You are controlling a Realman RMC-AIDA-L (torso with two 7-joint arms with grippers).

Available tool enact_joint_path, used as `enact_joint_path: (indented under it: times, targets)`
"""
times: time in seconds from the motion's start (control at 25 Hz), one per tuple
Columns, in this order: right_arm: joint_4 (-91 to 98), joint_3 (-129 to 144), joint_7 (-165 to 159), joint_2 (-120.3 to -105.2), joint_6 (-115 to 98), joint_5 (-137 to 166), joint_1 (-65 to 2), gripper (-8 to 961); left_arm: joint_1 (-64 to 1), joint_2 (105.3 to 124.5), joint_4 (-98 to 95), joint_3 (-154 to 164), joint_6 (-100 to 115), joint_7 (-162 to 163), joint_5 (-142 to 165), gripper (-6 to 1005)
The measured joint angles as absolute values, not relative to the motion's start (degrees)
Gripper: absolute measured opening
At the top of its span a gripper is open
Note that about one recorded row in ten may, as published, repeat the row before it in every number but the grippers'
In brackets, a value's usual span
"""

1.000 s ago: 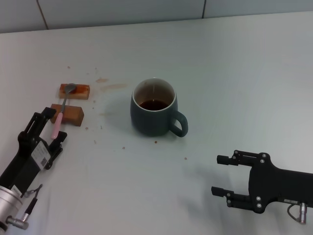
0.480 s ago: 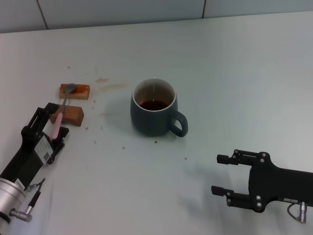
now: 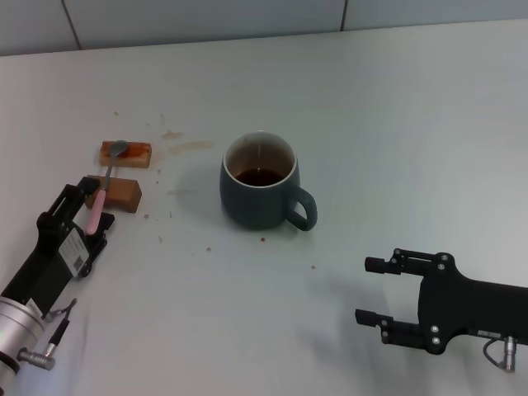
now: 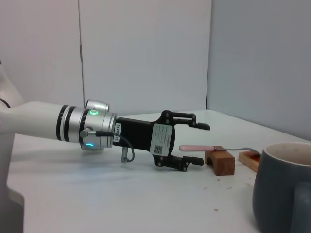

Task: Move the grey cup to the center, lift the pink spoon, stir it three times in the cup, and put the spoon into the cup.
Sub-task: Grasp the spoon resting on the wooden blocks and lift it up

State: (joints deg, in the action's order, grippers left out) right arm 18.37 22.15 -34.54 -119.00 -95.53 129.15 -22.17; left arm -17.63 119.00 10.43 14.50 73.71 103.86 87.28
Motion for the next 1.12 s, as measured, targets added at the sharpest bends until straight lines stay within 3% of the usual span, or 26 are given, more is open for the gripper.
enact_joint_path:
  times: [0.4, 0.6, 1.12]
  targets:
    - [18.4, 22.1, -34.6, -119.00, -95.6, 129.1, -22.4, 675, -17.9, 118.92, 10.4, 14.5, 72.9, 103.9, 87.4, 570]
    - [18.4, 22.1, -35.0, -119.00, -95.6, 129.1, -22.6, 675, -17.9, 118.91, 10.3, 14.5, 72.6, 104.0, 87.4, 385]
    - [18.4, 22.2, -35.4, -119.00, -95.4, 129.1, -22.7, 676, -18.6, 118.91, 10.0, 14.5, 71.4, 104.1, 87.7, 244]
